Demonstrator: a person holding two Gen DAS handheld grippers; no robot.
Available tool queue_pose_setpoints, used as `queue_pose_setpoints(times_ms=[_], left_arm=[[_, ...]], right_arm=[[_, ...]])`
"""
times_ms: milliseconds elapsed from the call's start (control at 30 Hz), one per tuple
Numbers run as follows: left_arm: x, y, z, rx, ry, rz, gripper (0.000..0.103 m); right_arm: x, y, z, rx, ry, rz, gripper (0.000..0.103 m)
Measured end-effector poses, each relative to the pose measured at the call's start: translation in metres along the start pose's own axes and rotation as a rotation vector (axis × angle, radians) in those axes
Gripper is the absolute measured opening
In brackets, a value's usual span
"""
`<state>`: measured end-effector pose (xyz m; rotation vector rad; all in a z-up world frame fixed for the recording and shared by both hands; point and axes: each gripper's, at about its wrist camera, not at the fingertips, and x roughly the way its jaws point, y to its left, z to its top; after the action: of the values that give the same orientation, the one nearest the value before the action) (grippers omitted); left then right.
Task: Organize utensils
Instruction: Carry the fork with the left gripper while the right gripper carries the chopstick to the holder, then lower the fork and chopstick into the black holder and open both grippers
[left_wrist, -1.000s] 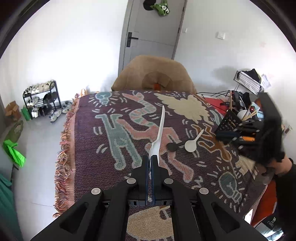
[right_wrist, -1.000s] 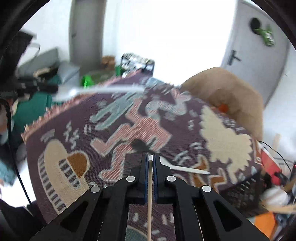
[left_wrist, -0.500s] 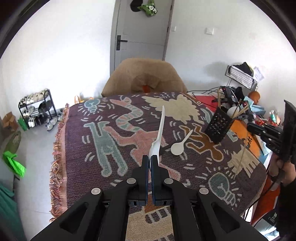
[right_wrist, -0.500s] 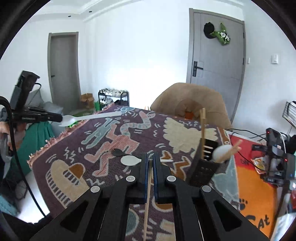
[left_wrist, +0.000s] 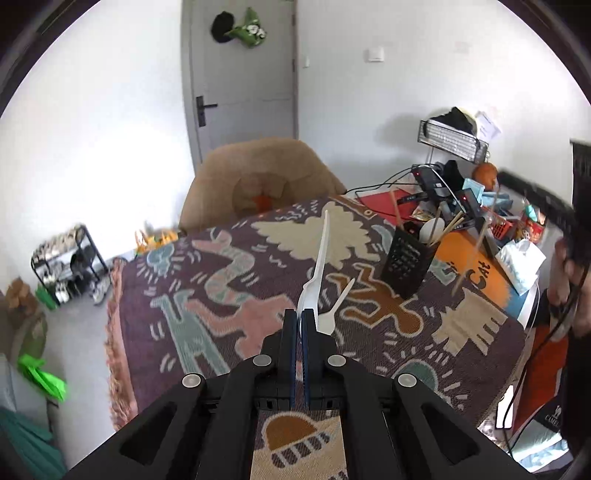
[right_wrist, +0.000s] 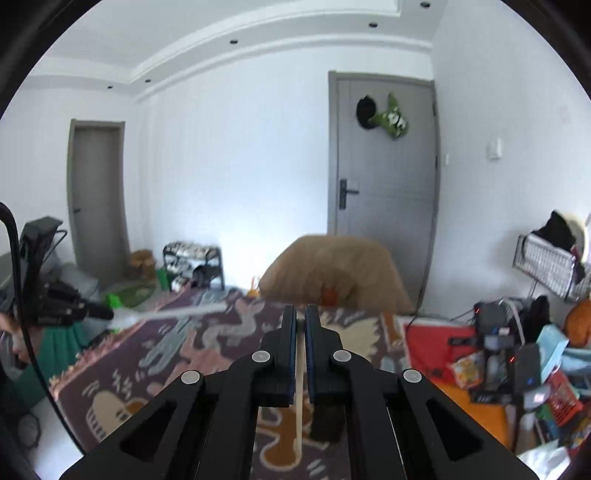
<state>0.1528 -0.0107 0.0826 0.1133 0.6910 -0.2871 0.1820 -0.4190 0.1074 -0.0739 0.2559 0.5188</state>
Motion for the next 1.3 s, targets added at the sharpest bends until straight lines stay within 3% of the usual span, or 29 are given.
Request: queue_pose_setpoints(times_ms=[300, 533, 667, 733, 767, 800, 1233, 1300], left_arm=[[0.012, -0.03, 0.035, 0.096, 0.062, -0.054, 0.002], [0.027, -0.05, 0.055, 0.153, 0.107, -0.081, 0.002], [0.038, -0.059, 0.068, 0.198, 0.154, -0.094, 0.002], [0.047, -0.063, 0.076, 0.225, 0.197, -0.106, 0.002], [0.051, -0.065, 0.081, 0.238, 0.22, -0.104, 0.002], [0.056, -0.067, 0.087, 0.25, 0.241, -0.107, 0.002], [0.076, -0.118, 0.132, 0.436, 0.403, -0.1, 0.002], [0.081, -0.127, 0.136, 0.459, 0.434, -0.08, 0.002]], right_arm=[[-0.001, -0.01, 0.038, 0.008, -0.148, -0.108, 0.005], [0.031, -0.012, 0.026, 0.012, -0.16, -0.119, 0.005], [0.053, -0.015, 0.008, 0.039, -0.086, -0.089, 0.006], [0.059, -0.02, -0.002, 0.066, -0.043, -0.091, 0.023], [0.057, -0.024, -0.006, 0.084, -0.043, -0.09, 0.046], [0.051, -0.027, -0.01, 0.099, -0.06, -0.094, 0.057], [-0.012, -0.069, -0.055, 0.24, -0.085, -0.146, 0.069], [-0.015, -0.073, -0.067, 0.257, -0.069, -0.152, 0.078]])
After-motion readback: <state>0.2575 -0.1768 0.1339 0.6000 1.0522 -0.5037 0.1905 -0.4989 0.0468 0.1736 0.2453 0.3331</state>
